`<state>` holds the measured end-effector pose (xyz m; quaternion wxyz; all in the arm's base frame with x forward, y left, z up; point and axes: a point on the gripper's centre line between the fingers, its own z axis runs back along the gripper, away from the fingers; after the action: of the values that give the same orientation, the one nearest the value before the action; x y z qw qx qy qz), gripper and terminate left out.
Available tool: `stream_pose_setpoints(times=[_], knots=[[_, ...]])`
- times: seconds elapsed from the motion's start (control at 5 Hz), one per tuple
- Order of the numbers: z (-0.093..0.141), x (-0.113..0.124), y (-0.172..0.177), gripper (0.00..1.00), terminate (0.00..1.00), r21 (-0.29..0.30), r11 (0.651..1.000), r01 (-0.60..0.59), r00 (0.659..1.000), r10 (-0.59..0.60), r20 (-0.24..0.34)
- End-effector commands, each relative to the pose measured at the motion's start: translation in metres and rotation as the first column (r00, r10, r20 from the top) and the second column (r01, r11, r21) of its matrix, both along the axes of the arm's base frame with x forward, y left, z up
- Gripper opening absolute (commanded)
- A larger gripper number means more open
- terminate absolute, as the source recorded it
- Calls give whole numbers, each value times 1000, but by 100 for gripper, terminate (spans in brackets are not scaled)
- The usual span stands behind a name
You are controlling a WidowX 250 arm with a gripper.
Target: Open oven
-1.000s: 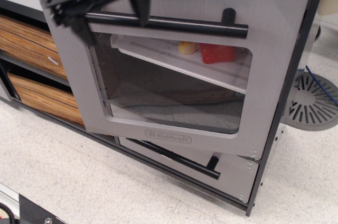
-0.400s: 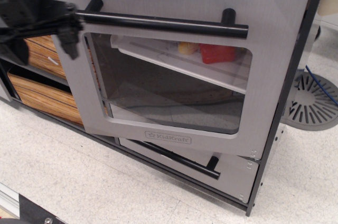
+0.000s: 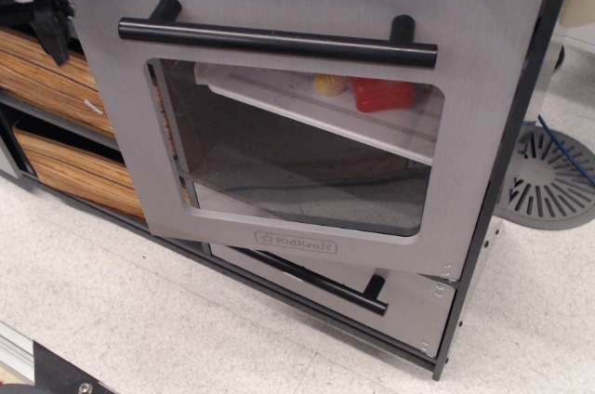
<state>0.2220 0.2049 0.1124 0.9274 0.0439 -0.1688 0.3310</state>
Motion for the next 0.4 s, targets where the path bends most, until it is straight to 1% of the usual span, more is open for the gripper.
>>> stream_pose_setpoints(times=[0.0, 0.2], knots=[[47, 20, 61, 100, 0, 120, 987, -105, 994, 107, -6], [60, 34, 70, 100, 0, 77, 968, -240, 971, 237, 42]])
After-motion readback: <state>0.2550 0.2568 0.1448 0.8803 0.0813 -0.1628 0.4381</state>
